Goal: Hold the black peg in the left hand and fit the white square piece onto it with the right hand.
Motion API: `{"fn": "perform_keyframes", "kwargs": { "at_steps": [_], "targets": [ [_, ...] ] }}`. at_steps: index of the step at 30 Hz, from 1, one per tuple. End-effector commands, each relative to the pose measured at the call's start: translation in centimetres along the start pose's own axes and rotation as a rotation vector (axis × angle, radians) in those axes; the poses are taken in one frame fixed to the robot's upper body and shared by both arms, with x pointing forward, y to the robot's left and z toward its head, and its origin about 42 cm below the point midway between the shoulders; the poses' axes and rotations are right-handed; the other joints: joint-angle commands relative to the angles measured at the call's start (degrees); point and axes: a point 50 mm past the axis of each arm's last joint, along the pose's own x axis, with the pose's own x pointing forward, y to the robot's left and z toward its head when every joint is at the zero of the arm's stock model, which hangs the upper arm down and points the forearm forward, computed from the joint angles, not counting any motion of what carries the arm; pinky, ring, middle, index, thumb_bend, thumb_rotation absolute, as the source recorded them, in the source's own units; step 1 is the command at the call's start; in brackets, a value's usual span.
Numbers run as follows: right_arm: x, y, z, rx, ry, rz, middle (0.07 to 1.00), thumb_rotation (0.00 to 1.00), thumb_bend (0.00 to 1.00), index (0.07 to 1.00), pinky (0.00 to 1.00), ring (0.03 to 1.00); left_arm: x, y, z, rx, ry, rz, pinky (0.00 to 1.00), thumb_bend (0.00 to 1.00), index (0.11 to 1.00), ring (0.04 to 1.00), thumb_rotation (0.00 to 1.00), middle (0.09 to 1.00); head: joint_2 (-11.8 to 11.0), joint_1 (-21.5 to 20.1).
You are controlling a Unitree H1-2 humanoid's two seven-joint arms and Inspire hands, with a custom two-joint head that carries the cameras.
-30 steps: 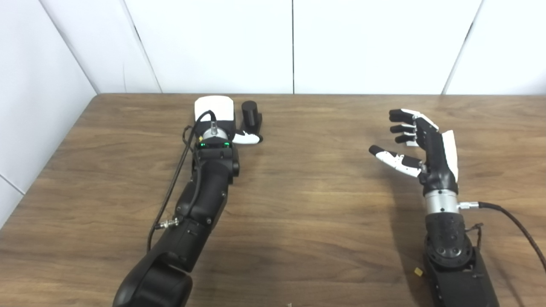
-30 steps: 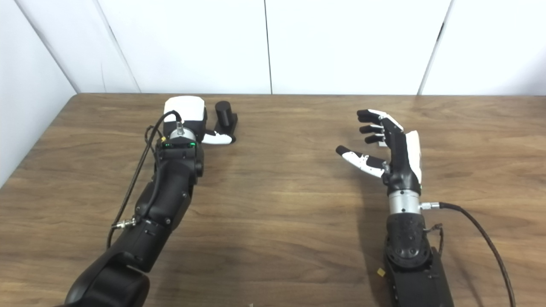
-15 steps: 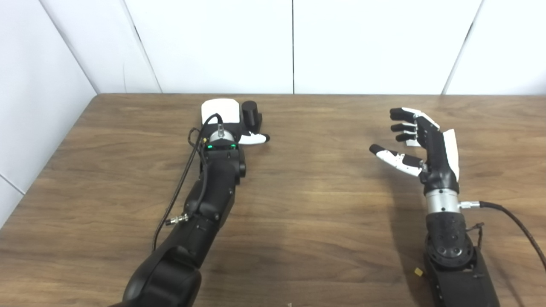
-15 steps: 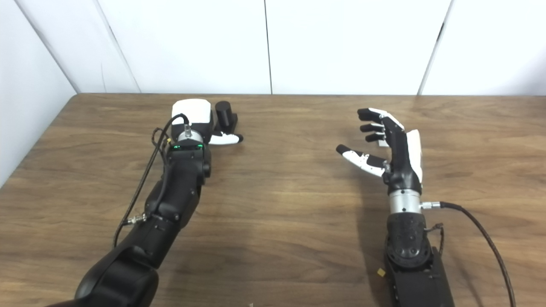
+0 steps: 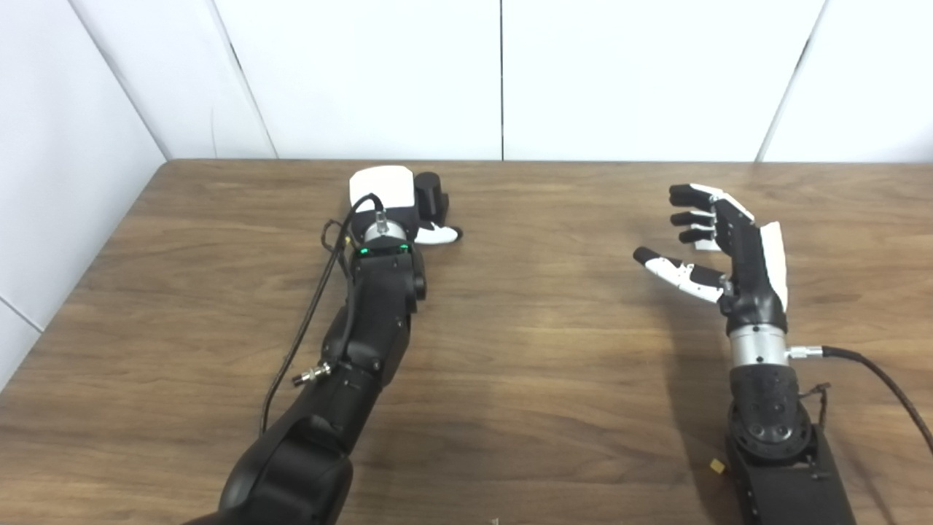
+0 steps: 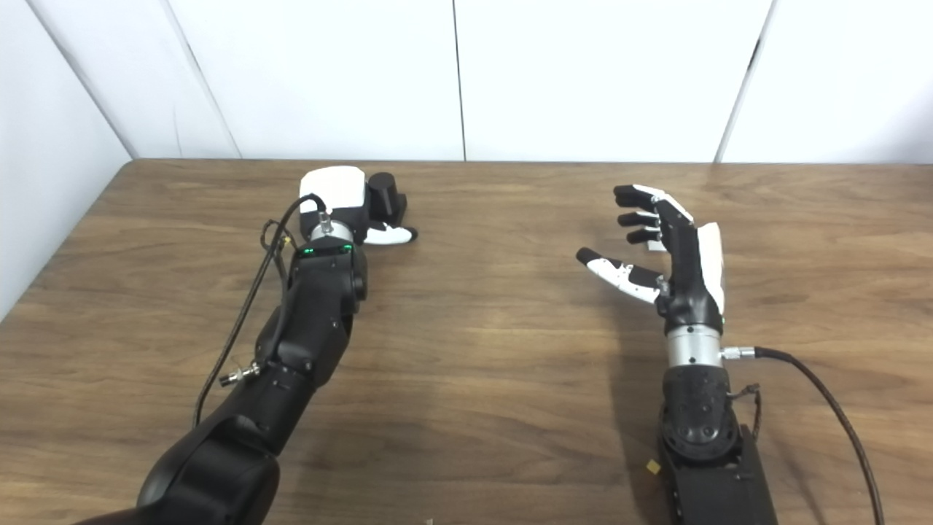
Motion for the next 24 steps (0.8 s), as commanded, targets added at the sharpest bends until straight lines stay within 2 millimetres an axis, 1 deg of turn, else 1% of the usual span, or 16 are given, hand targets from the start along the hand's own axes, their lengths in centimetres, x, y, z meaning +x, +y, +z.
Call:
{"fn": "perform_keyframes", "kwargs": {
  "at_steps": [1,2,3,6,12,16,17,18,20,24],
  "targets": [
    [1.1,-0.3,1.8,0.012,-0.081,-0.027,0.718,0.07,0.63,0.697,0.57,0.658,0.7,3.0,0.3,-0.016,0.004,0.095,0.84,0.72,0.652,0.864,0.47,0.874,0.08,0.06],
    [1.1,-0.4,1.8,0.009,-0.079,-0.028,0.718,0.07,0.64,0.696,0.57,0.659,0.7,3.0,0.2,-0.018,0.006,0.094,0.85,0.73,0.643,0.864,0.44,0.874,0.06,0.08],
    [1.1,-0.4,1.8,0.007,-0.078,-0.029,0.717,0.08,0.64,0.696,0.57,0.662,0.7,3.0,0.1,-0.017,0.008,0.093,0.87,0.75,0.637,0.866,0.39,0.876,0.04,0.09],
    [1.0,-0.4,1.7,0.004,-0.077,-0.032,0.717,0.08,0.64,0.694,0.57,0.662,0.8,3.1,-0.3,-0.018,0.010,0.096,0.84,0.77,0.617,0.861,0.32,0.872,0.14,-0.06],
    [0.9,-0.6,1.6,0.004,-0.081,-0.037,0.717,0.07,0.64,0.693,0.56,0.662,0.9,3.0,-0.9,-0.001,0.016,0.090,0.82,0.82,0.593,0.862,0.27,0.871,0.26,-0.11],
    [0.8,-0.7,1.5,0.008,-0.081,-0.038,0.718,0.06,0.63,0.692,0.57,0.668,0.9,2.7,-1.3,-0.003,0.016,0.092,0.81,0.84,0.562,0.859,0.18,0.869,0.40,-0.02],
    [0.8,-0.8,1.5,0.006,-0.081,-0.039,0.718,0.06,0.63,0.692,0.58,0.671,0.9,2.7,-1.4,-0.001,0.016,0.092,0.82,0.65,0.519,0.859,0.12,0.869,0.42,0.00],
    [0.8,-0.8,1.5,0.003,-0.082,-0.040,0.719,0.06,0.63,0.692,0.58,0.675,0.9,2.6,-1.5,0.000,0.016,0.090,0.83,0.59,0.504,0.859,0.09,0.869,0.42,0.00],
    [0.8,-0.9,1.5,-0.001,-0.080,-0.044,0.716,0.06,0.64,0.688,0.59,0.672,1.0,2.5,-1.7,0.003,0.016,0.086,0.83,0.53,0.491,0.863,0.07,0.872,0.44,-0.09],
    [0.8,-0.9,1.5,-0.003,-0.073,-0.047,0.716,0.08,0.63,0.690,0.57,0.663,0.9,2.3,-2.1,-0.013,0.011,0.078,0.85,0.53,0.487,0.868,0.07,0.871,0.43,-0.02]
  ]
}}
